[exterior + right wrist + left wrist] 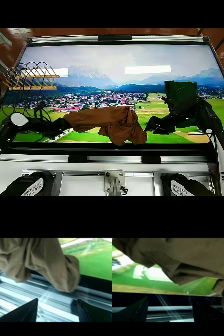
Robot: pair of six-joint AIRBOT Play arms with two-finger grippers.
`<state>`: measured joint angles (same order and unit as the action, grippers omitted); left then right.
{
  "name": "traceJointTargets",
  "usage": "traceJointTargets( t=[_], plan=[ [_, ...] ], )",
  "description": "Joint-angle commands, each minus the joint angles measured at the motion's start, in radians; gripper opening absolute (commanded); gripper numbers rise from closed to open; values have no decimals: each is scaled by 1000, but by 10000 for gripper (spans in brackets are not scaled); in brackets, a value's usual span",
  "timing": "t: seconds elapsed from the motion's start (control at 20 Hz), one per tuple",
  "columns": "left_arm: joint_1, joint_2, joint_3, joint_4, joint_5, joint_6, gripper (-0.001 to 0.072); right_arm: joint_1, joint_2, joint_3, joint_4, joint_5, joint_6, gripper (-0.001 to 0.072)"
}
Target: Fold the shirts.
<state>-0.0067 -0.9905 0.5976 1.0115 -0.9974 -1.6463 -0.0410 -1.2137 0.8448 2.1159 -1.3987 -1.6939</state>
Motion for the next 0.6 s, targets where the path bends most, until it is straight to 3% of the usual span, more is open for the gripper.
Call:
traceJointTargets(
  t=[0.0,0.3,0.35,0.4,0.45,0.5,0.55],
  plan=[
    [-84,-37,-63,-97,162,-45,593,-3,3,-37,58,12,-9,587],
    [-189,-156,-63,-145,305,-77,590,-3,3,-37,60,34,-3,588],
    [-196,-175,-63,-159,326,-77,549,2,3,-37,60,42,7,587],
    [-195,-188,-63,-177,344,-77,443,12,2,-37,58,42,6,587],
    [-195,-197,-63,-191,364,-77,433,29,-4,-39,56,42,6,587],
    [-195,-199,-63,-193,382,-77,359,53,-17,-39,47,43,3,588],
    [-195,-199,-63,-193,393,-77,262,77,-37,-39,34,47,-3,636]
  ],
)
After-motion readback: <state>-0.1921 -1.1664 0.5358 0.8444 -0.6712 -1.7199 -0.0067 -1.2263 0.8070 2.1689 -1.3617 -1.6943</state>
